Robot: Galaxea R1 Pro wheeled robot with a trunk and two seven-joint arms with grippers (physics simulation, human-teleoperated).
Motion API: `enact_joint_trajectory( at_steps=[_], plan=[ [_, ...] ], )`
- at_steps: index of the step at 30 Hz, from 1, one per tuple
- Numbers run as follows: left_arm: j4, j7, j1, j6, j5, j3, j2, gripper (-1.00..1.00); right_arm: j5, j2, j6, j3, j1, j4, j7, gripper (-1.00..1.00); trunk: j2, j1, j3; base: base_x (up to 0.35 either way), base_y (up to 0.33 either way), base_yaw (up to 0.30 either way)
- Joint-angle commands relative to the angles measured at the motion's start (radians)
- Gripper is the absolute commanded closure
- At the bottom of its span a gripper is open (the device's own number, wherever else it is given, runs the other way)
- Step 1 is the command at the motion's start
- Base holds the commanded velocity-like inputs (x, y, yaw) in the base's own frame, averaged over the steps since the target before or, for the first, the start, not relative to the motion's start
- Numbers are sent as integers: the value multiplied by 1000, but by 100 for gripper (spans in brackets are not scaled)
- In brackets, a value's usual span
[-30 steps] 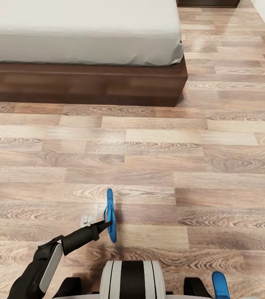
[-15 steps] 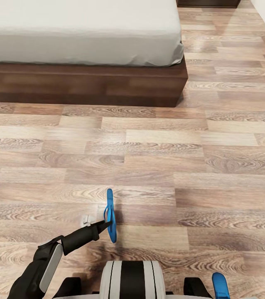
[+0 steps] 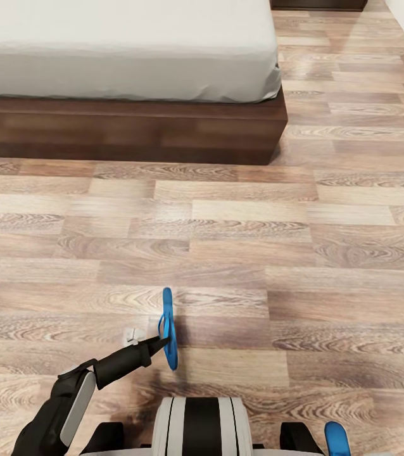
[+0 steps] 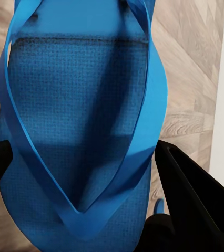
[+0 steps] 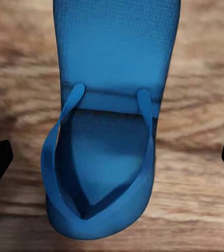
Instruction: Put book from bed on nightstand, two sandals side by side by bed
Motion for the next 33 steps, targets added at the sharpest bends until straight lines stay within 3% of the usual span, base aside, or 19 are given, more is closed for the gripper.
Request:
enact_joint_trajectory(
  at_steps=[1,6,12,20,33],
  plan=[
    [0,-1,0,8,7,0,0,100,6,0,-2,-9,0,1,5,-100,0,0,-4,0,0,0],
    [0,0,0,9,7,0,0,100,6,0,-3,-9,0,1,5,-100,-2,3,-24,0,0,0],
    [-1,-1,0,9,7,0,0,100,6,0,-3,-9,0,1,5,-100,-2,3,-24,0,0,0],
    [-2,-1,0,10,7,0,0,100,6,0,-3,-9,0,1,5,-100,-3,6,-55,0,0,0],
    [-2,-1,0,10,7,0,0,100,6,0,-3,-9,0,1,5,-100,-3,6,-55,0,0,0]
  ],
)
